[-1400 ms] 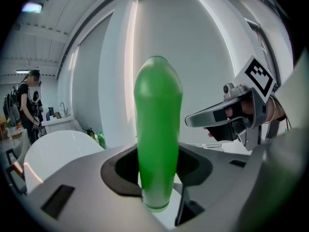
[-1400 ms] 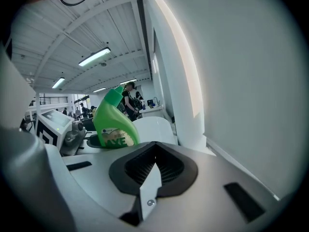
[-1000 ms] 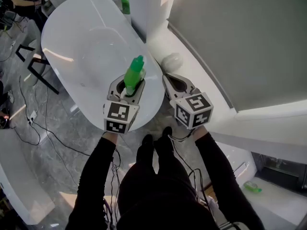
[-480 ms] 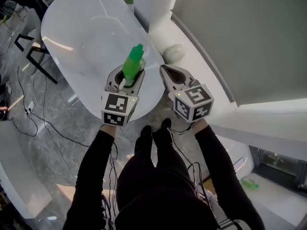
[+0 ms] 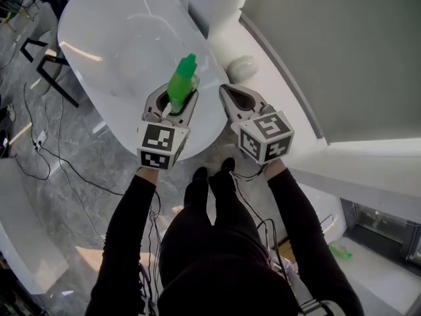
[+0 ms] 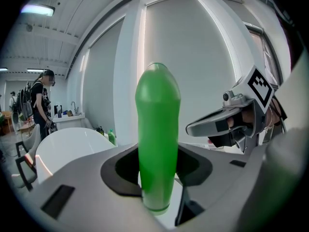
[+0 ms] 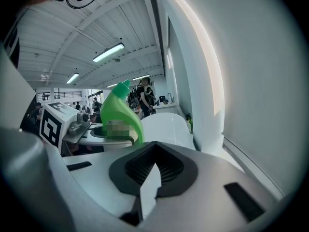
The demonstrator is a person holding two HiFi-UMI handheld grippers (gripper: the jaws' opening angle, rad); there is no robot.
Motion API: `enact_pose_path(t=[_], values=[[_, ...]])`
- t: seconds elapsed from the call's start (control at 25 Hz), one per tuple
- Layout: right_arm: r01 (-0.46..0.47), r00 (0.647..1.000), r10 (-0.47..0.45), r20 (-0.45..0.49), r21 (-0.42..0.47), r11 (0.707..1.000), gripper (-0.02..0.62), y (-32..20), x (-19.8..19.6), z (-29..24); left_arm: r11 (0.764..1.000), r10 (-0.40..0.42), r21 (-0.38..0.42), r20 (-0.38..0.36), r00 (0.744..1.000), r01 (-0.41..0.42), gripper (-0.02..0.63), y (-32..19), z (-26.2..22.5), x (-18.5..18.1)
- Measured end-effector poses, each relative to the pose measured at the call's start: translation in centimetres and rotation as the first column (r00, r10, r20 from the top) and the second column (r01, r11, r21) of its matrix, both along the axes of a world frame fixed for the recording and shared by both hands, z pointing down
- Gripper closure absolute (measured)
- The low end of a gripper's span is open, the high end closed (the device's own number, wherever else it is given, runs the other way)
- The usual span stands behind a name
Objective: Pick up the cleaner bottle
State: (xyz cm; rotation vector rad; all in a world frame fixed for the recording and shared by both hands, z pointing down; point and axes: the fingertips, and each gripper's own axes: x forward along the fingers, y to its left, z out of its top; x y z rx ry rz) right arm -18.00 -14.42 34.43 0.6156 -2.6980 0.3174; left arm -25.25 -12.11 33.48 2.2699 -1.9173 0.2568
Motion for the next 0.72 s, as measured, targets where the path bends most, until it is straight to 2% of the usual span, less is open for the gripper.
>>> enact_pose_path(t=[0.72], values=[[0.012,1.0,-0.012,-0.003,0.018,1.0,0.595,0.27,-0.31,-0.64,1.0,-0.013,0.003,0.004,1.0,0.013,0.417,0.21,-0.41,-0.23]])
